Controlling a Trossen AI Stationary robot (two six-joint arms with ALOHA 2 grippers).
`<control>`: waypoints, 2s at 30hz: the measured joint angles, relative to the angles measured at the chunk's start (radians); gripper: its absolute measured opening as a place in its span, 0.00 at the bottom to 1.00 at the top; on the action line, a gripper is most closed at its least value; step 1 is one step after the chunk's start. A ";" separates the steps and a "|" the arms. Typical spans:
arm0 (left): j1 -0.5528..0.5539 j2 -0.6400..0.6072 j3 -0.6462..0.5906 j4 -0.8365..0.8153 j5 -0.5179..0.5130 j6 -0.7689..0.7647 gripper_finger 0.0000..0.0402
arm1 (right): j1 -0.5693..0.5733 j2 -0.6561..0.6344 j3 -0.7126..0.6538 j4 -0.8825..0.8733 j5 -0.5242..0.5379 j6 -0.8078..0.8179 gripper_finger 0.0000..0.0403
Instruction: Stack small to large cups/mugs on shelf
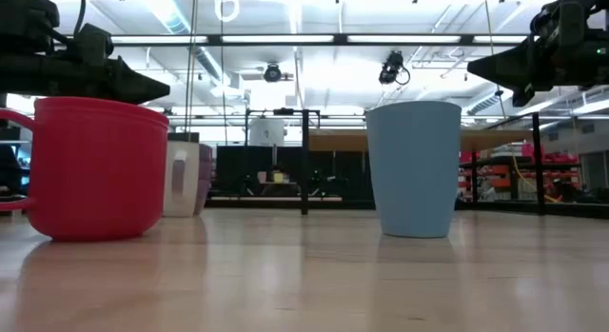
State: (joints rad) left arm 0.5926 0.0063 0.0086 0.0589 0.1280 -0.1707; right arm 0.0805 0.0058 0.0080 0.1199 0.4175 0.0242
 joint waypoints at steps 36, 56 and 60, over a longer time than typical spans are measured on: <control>0.000 0.000 0.000 0.001 -0.001 -0.066 0.10 | 0.000 0.000 0.000 0.008 0.000 0.018 0.03; -0.002 -0.001 0.015 0.308 0.266 -0.271 0.08 | 0.000 0.000 0.036 0.093 -0.048 0.113 0.03; -0.002 0.000 0.106 0.275 0.276 -0.247 0.09 | 0.000 0.014 0.123 0.090 -0.148 0.047 0.03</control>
State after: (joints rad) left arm 0.5911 0.0061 0.1146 0.3339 0.4043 -0.4173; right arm 0.0804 0.0199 0.1305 0.2100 0.2693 0.0709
